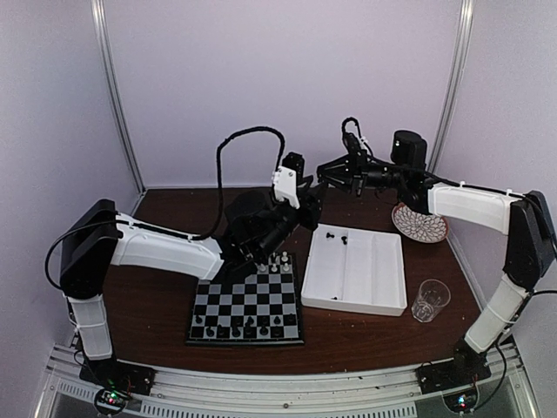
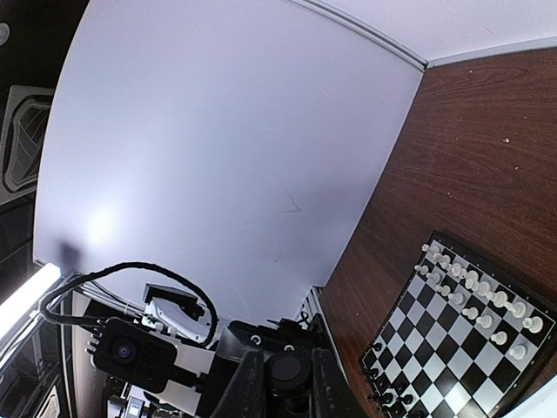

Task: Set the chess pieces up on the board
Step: Pass from the right arm to the left

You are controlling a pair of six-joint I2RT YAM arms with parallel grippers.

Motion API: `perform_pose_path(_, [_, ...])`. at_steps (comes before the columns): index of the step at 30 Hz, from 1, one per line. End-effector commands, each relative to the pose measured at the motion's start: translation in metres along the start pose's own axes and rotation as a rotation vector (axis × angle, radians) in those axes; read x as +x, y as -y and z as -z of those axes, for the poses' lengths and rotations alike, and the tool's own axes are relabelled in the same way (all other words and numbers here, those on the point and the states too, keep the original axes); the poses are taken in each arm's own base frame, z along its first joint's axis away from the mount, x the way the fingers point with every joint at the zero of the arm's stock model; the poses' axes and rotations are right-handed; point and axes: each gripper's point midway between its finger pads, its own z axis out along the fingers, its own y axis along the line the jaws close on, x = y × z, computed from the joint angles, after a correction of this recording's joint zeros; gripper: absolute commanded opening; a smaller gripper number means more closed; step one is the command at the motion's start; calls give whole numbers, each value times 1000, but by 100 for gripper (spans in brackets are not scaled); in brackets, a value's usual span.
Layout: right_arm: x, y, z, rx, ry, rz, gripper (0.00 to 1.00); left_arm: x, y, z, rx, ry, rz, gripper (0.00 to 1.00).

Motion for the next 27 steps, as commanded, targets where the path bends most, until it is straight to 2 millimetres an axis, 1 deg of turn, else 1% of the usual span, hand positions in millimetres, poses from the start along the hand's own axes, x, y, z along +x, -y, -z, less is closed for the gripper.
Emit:
perform_pose_path(1, [-5, -24, 7, -37, 32, 59, 15, -9, -6, -8, -43, 32, -2, 39])
perform_pose_path(6, [-4, -25, 8, -37, 33, 62, 15, -7, -6, -13, -51, 22, -5, 37])
perform_pose_path(12, [0, -20, 8, -28, 31, 50, 16, -3, -6, -17, -51, 6, -17, 31])
perform_pose_path(17, [1, -21, 6, -31, 29, 49, 16, 1, -8, -18, -54, -8, -13, 26])
perform_pose_path(23, [3, -23, 5, -40, 27, 48, 16, 3, -11, -19, -60, -18, -5, 25])
perform_pose_path(27, [4, -22, 4, -38, 23, 48, 16, 3, -10, -20, -52, -18, -1, 22])
